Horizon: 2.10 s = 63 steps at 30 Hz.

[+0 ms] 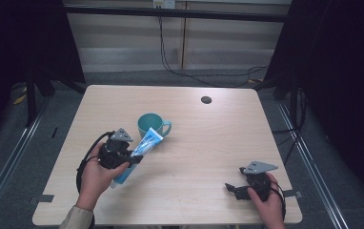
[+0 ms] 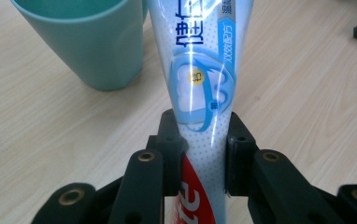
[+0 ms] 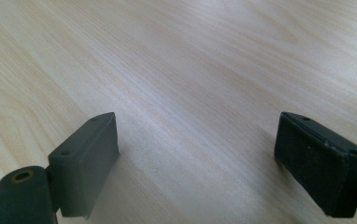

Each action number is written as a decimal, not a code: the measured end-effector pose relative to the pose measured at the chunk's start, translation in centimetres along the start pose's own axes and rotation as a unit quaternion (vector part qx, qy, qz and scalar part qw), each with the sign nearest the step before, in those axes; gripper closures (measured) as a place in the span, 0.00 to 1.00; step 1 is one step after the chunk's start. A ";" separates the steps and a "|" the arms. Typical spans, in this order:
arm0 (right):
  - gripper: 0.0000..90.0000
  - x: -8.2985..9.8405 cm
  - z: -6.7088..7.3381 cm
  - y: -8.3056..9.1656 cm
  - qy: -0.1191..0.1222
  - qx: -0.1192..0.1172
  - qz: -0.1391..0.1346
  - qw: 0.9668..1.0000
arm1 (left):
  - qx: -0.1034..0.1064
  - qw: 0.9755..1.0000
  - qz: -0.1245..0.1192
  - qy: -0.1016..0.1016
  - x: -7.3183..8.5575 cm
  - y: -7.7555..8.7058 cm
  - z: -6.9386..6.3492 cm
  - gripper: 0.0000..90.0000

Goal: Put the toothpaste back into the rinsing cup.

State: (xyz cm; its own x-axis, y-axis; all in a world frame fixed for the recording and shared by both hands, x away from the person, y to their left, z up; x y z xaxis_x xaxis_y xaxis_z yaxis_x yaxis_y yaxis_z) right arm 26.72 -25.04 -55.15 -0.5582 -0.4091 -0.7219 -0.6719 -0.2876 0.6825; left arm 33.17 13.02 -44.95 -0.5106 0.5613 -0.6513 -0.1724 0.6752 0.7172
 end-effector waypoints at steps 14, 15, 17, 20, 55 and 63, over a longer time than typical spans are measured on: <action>0.15 0.0 0.0 0.0 0.000 0.000 0.000 1.000 | -0.002 0.998 -0.060 -0.009 -1.9 1.0 -0.4 0.81; 0.15 0.0 0.0 0.0 0.000 0.000 0.000 1.000 | -0.002 0.998 -0.060 -0.009 -1.9 1.0 -0.4 0.81; 0.15 0.0 0.0 0.0 0.000 0.000 0.000 1.000 | -0.003 0.998 -0.068 -0.010 -2.1 1.1 -0.4 0.81; 0.15 0.0 0.0 0.0 0.000 0.000 0.000 1.000 | -0.007 0.996 -0.083 -0.013 -2.6 1.4 -0.5 0.81; 0.15 0.0 0.0 0.0 0.000 0.000 0.000 1.000 | -0.039 0.982 -0.183 -0.005 -6.3 2.5 0.3 0.81; 0.15 0.0 0.0 0.0 0.000 0.000 0.000 1.000 | -0.046 0.980 -0.195 -0.003 -7.3 2.6 0.6 0.81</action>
State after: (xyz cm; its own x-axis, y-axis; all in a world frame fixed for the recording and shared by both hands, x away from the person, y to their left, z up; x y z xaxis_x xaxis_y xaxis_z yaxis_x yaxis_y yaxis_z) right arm 26.72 -25.04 -55.15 -0.5582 -0.4091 -0.7218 -0.6718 -0.2877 0.6826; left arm 36.93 10.95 -38.48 -0.3849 0.2722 -0.8819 -0.4292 0.7931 0.4321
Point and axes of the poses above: each handheld gripper's, and its own axes: y roughly backward along the jaws, x roughly out of its underside, z roughly to its left, the point moved 6 cm from there along -y, roughly forward along the jaws, and after that the axes turned 12 degrees about x, right-handed, at the moved point
